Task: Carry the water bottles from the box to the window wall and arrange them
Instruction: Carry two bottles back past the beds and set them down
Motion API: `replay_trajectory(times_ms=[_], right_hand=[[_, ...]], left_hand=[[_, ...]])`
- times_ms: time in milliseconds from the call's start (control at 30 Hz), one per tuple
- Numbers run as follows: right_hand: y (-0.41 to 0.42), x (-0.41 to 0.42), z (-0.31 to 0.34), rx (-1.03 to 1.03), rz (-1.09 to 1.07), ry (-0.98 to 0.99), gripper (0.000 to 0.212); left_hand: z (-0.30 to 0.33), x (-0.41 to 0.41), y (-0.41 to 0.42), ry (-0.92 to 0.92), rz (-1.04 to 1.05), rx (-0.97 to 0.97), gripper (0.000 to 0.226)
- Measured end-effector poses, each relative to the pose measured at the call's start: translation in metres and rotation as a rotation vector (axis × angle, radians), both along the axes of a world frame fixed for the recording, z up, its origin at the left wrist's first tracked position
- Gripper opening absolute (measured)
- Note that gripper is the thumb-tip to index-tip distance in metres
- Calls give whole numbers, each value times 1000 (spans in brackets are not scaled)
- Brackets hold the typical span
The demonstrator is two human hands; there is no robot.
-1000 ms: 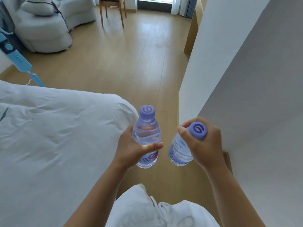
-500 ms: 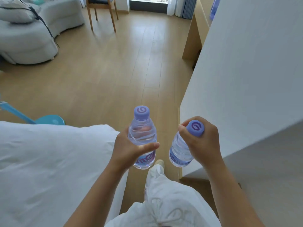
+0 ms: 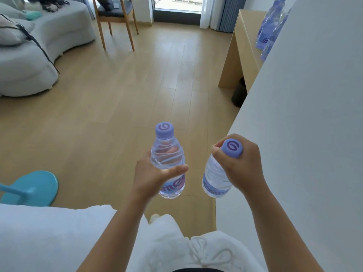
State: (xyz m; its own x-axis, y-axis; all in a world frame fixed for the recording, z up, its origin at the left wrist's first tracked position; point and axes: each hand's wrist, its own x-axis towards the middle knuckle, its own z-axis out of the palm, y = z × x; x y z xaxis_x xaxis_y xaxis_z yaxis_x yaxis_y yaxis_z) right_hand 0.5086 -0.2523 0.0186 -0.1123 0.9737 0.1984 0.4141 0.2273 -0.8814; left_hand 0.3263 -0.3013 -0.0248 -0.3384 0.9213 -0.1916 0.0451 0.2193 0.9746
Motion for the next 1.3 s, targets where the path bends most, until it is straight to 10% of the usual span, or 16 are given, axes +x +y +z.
replay_trajectory(times_ms=[1300], right_hand=[[761, -42, -1, 52, -364, 62, 10]], left_hand=[[11, -49, 810, 69, -387, -34, 68]])
